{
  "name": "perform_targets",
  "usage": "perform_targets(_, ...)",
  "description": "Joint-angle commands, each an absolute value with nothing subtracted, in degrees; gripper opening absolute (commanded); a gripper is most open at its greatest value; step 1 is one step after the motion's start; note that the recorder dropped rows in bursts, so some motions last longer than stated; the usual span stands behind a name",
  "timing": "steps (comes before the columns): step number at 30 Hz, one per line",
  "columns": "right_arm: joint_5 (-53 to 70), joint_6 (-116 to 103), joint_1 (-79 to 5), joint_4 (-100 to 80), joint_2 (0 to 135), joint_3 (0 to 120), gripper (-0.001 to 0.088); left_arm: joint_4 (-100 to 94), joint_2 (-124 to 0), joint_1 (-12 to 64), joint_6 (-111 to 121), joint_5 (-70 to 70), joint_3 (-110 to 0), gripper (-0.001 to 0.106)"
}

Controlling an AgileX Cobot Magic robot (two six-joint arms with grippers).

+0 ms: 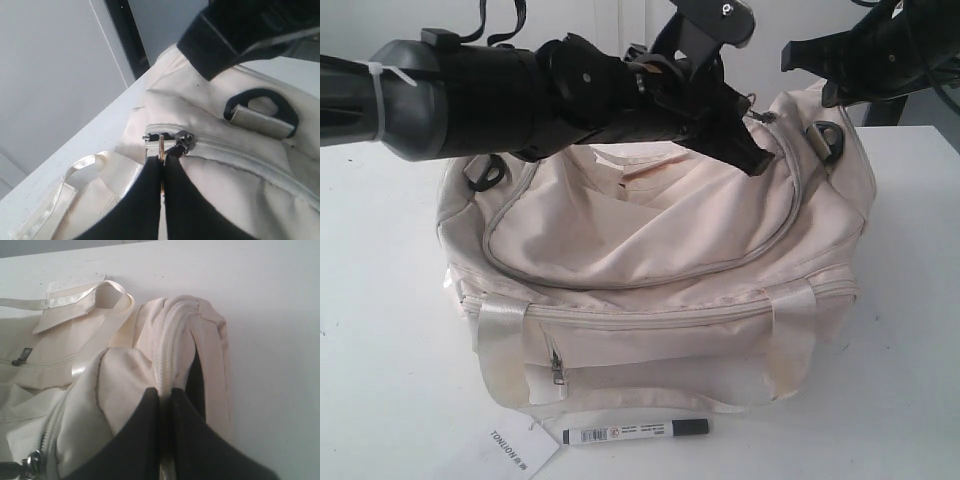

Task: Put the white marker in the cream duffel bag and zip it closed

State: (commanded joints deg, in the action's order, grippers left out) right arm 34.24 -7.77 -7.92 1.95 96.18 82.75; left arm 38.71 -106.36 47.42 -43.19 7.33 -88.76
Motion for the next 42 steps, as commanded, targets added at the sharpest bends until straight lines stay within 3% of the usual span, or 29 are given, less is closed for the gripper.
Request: perform_targets(42, 34.24, -7.77, -7.92, 1.95, 96.18, 82.75, 0.0, 38.46, -106.36, 51.73, -35.96, -1.75, -88.76, 0.0)
